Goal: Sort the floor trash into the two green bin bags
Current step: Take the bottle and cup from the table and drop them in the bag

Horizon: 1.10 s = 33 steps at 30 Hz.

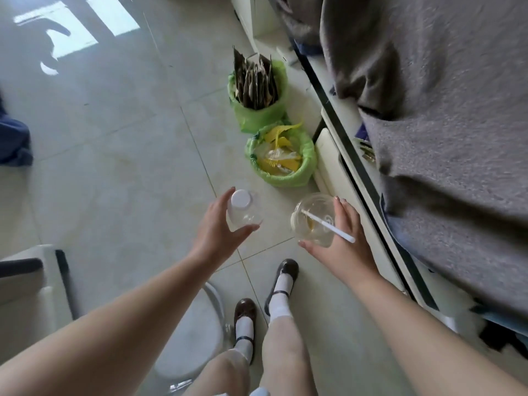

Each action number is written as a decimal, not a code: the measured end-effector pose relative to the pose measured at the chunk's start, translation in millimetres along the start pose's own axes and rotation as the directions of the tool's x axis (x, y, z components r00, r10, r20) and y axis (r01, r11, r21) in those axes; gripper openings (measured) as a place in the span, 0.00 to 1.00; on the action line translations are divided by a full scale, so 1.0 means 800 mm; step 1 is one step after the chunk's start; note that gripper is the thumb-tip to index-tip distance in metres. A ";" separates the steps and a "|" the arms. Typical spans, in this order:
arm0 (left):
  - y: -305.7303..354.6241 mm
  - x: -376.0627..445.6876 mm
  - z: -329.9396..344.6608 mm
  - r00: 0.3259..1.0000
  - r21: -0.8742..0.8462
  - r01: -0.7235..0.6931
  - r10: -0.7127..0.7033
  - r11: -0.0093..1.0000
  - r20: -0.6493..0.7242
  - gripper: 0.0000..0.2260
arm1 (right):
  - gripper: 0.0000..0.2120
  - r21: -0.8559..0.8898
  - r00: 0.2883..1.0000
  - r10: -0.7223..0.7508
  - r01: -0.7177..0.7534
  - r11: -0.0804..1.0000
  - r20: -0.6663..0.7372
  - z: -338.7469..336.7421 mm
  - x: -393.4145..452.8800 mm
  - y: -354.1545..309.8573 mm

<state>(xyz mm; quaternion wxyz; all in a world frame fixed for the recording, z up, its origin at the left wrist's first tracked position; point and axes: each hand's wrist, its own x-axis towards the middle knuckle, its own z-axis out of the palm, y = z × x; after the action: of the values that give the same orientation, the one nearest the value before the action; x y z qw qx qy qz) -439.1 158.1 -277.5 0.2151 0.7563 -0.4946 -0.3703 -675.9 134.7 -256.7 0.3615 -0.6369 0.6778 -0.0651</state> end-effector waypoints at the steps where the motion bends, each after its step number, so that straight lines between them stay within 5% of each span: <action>1: 0.005 0.021 0.003 1.000 0.002 0.003 -0.003 1.000 0.007 0.37 | 0.52 0.014 1.000 0.004 -0.003 1.000 -0.007 0.003 0.021 0.002; 21: -0.004 0.369 0.090 0.986 0.055 0.090 -0.097 0.994 0.136 0.36 | 0.51 0.138 0.985 0.173 -0.173 0.975 0.010 0.089 0.342 0.016; 27: -0.024 0.451 0.117 0.944 0.145 -0.041 -0.010 0.989 0.329 0.34 | 0.50 0.088 0.966 0.255 -0.250 0.964 -0.042 0.143 0.401 0.025; 33: -0.032 0.517 0.130 0.830 0.282 -0.270 0.074 0.921 0.553 0.32 | 0.51 0.042 0.936 0.353 -0.353 0.935 0.008 0.192 0.434 0.048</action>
<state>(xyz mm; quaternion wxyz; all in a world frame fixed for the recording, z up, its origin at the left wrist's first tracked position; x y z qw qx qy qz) -406.7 -202.1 -504.4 -0.0351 0.6011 -0.6592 -0.4504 -594.0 -117.2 -531.0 0.3810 -0.4970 0.7795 -0.0136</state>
